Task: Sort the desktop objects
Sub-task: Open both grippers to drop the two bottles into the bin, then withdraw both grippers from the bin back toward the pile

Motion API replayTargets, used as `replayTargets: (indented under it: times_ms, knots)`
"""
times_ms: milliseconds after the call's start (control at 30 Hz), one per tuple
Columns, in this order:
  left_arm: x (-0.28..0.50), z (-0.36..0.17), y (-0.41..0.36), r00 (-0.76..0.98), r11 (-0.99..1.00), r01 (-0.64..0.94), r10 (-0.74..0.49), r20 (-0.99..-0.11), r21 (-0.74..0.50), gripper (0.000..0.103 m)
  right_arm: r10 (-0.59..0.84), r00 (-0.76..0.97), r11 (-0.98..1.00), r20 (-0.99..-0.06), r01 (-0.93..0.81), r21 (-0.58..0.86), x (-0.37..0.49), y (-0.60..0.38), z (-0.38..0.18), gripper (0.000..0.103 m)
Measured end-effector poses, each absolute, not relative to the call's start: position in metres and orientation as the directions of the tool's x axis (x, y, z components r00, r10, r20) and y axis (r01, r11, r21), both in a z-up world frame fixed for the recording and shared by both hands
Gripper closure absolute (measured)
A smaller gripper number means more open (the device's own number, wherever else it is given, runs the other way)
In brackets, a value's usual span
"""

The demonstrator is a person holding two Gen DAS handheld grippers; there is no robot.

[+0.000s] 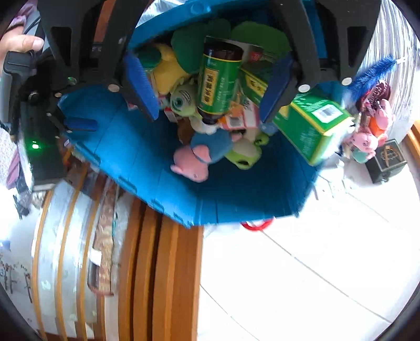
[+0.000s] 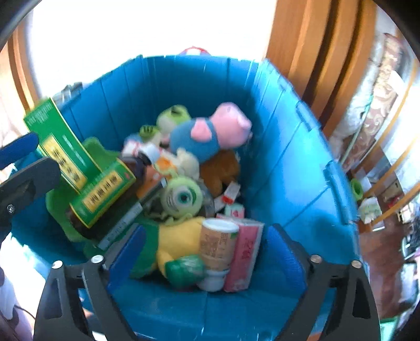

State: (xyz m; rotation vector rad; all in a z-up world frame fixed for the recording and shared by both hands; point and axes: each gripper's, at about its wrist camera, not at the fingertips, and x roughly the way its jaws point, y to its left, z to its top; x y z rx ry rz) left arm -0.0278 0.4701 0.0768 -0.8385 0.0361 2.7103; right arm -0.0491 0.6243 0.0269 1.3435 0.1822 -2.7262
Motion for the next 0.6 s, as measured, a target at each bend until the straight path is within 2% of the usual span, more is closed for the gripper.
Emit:
replayTargets:
  times_ms: [167,400,600]
  knots:
    - [-0.01,0.091,0.442,-0.838,-0.965,-0.244,0.26,-0.479,-0.096,0.023,-0.057,-0.728,-0.994,-0.683,0.107,-0.032,-0.028,0.617,0.052,0.0]
    - [0.007,0.099,0.393,-0.875,-0.98,-0.179,0.197,-0.443,-0.083,0.023,-0.035,-0.816,-0.998,-0.577,0.054,-0.017,-0.011,0.587,0.08,0.0]
    - [0.02,0.094,0.298,-0.884,-0.985,-0.098,0.152,-0.443,-0.142,0.023,-0.099,-0.855,-0.994,-0.508,0.11,0.01,0.006,0.53,0.092,0.0]
